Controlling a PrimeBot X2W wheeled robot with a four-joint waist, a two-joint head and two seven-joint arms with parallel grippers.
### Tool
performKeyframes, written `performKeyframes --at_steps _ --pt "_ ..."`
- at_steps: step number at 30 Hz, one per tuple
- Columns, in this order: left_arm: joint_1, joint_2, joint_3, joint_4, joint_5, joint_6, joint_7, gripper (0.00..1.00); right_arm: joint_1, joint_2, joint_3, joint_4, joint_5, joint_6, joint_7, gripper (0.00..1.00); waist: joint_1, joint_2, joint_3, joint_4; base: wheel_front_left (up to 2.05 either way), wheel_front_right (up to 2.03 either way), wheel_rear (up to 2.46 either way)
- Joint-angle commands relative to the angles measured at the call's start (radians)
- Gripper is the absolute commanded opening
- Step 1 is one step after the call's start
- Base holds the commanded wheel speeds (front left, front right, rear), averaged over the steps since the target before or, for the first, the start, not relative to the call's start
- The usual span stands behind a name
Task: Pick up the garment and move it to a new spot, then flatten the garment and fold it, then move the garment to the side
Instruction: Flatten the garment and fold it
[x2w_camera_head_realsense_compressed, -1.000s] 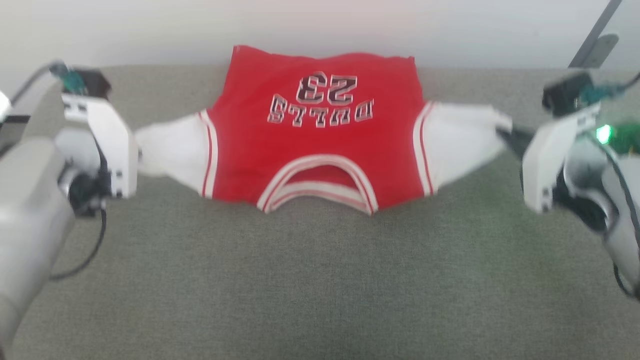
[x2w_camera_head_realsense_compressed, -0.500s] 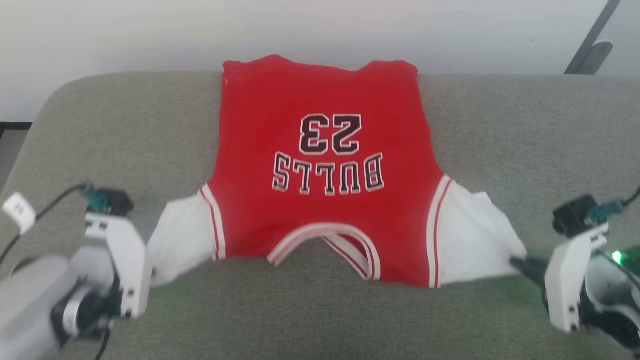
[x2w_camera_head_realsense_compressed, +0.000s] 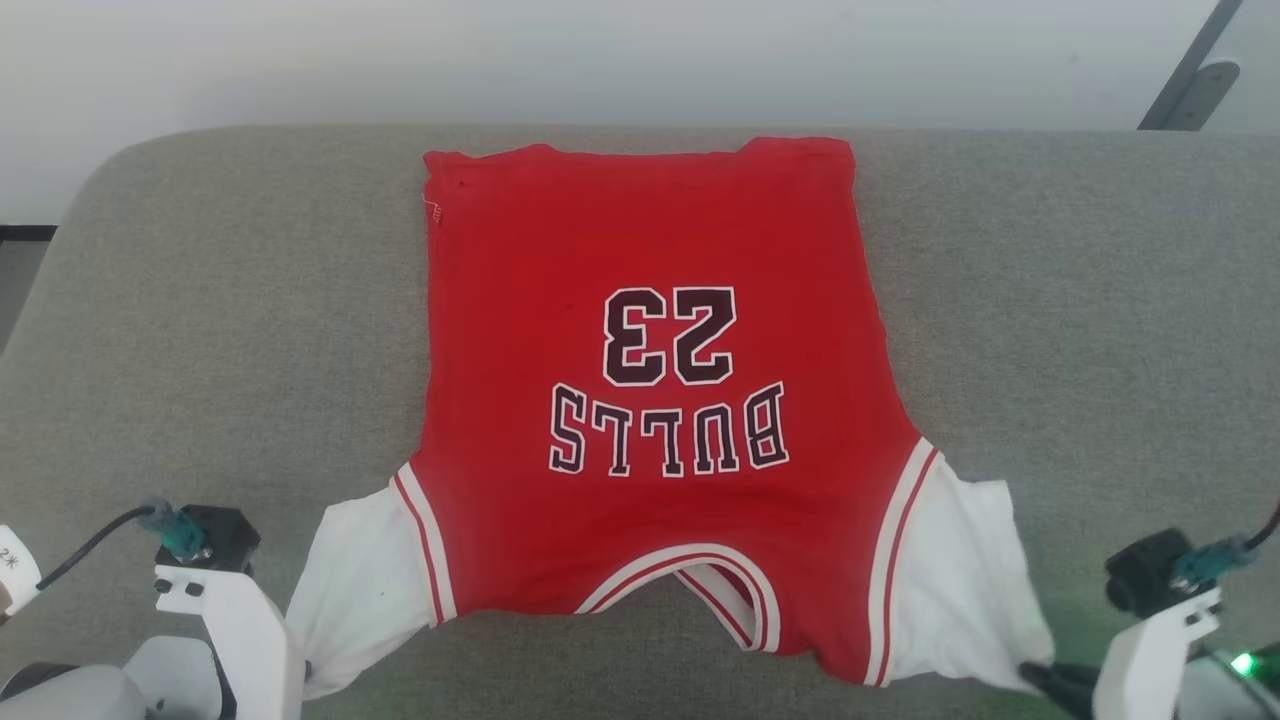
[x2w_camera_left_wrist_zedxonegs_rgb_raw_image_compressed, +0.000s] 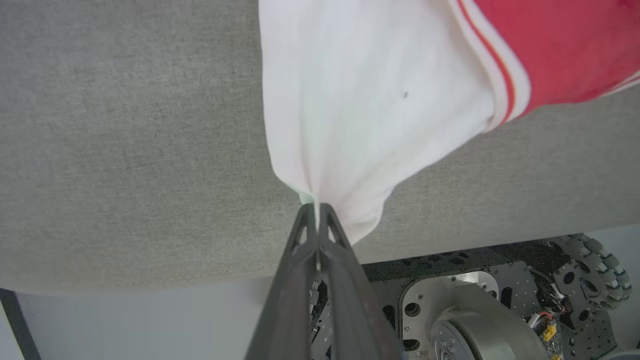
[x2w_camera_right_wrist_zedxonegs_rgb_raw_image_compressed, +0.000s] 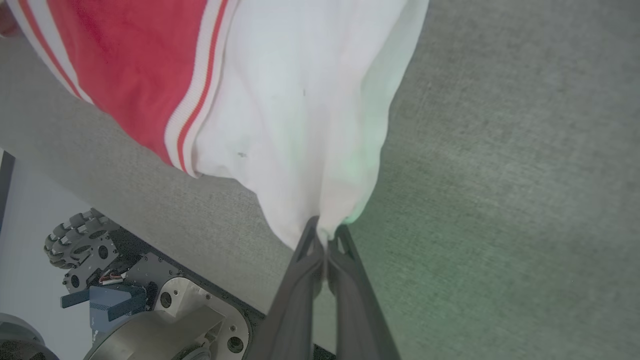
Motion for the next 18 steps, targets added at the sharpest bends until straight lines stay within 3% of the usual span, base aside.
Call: performKeyframes --at_steps 1,6,7,8,9,18 --pt "0.012 0.0 0.001 0.002 0.004 0.006 -0.007 0.0 0.01 0.011 -0.003 -0.004 -0.005 0.0 0.006 0.0 0.0 0.0 0.0 -0.001 0.0 0.0 0.0" --pt "0.028 -0.037 0.003 0.041 0.015 -0.003 -0.056 0.0 0.023 0.077 -0.019 0.039 -0.085 0.0 -0.004 0.0 0.0 0.0 -0.001 -0.003 0.0 0.0 0.0" --pt "0.03 -0.044 0.002 0.048 0.018 -0.008 -0.063 0.0 0.022 0.1 -0.024 0.053 -0.09 0.0 -0.007 0.27 0.0 0.0 -0.001 -0.004 0.0 0.0 0.0" --pt "0.032 -0.052 0.0 0.056 0.02 -0.012 -0.066 0.0 0.018 0.11 -0.029 0.065 -0.104 0.0 -0.012 0.89 0.0 0.0 -0.001 -0.004 0.0 0.0 0.0" --pt "0.033 -0.06 -0.001 0.064 0.022 -0.015 -0.072 0.0 0.013 0.11 -0.03 0.072 -0.119 0.0 -0.008 1.0 0.0 0.0 0.0 -0.003 0.0 0.0 0.0" --pt "0.022 -0.1 0.0 0.087 0.038 -0.026 -0.096 0.0 -0.018 0.14 -0.13 -0.037 -0.178 0.0 0.016 1.0 0.0 0.0 0.014 0.008 0.0 0.0 0.0"
